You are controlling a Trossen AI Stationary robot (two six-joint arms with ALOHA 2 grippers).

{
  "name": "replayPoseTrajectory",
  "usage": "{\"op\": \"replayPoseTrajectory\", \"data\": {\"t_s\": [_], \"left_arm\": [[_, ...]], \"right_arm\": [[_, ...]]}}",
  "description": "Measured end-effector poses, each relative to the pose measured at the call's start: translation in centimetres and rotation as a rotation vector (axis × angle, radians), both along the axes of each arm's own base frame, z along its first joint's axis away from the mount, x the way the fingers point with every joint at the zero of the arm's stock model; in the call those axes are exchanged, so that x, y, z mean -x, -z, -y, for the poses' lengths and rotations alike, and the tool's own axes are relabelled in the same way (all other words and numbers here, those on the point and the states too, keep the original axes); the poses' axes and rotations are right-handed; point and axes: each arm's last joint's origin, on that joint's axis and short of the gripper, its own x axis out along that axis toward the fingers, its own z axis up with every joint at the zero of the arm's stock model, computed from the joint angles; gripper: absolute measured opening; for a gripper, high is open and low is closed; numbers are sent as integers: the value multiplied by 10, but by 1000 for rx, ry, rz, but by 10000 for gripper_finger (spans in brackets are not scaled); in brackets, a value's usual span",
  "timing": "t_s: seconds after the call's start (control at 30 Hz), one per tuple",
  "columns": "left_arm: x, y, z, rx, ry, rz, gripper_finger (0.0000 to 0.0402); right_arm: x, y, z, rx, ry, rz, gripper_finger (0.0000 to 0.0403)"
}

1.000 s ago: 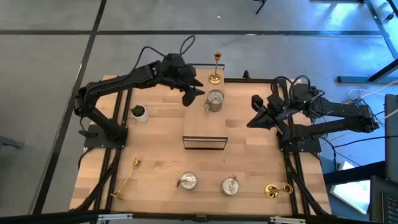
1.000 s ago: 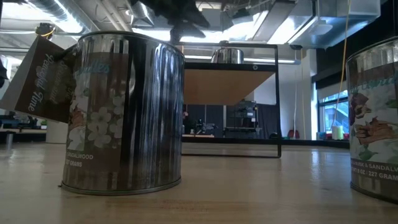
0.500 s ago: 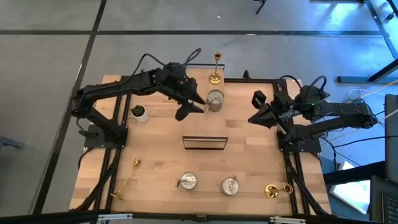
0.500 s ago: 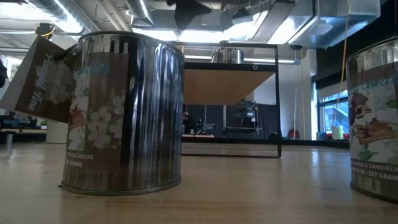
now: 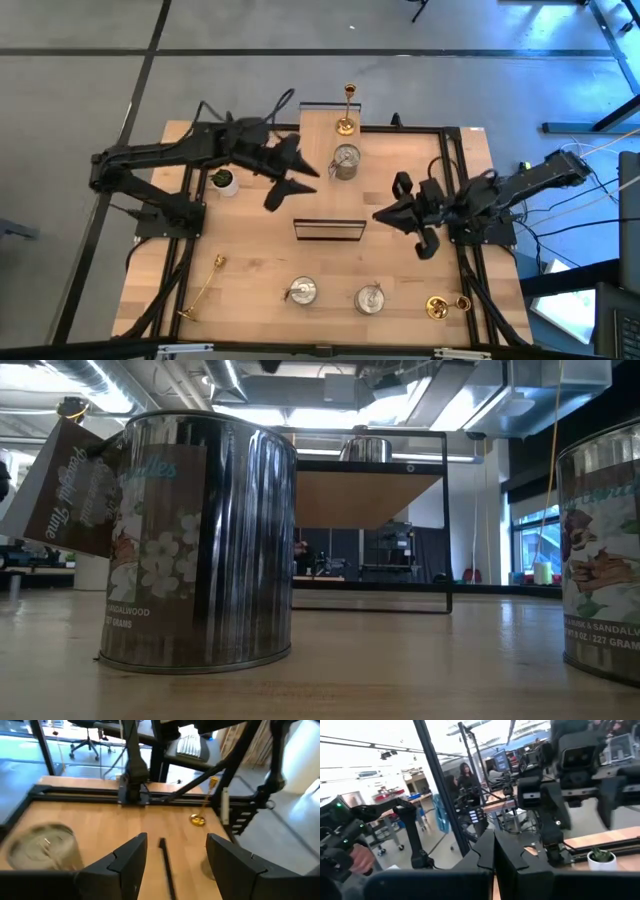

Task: Pick & Place candle stick holders
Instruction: Put the left gold candle holder on the shelf

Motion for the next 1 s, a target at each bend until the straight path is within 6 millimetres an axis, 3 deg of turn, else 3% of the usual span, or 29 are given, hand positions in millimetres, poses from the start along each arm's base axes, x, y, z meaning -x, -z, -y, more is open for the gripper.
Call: {"op": "replayPoseTrajectory", "data": {"t_s": [0.3,0.43,0.73,1.0], "left_arm": [[52,62,15,209,-28,272,201],[64,91,29,282,15,198,202],[75,104,79,334,112,63,202],[90,133,99,363,69,-275,201]], "right_arm": [[0,0,-5,-17,26,7,3],[0,-1,-5,-23,36,12,3],[0,-2,-4,-33,48,25,3],[-1,-2,-1,-35,65,24,3]]}}
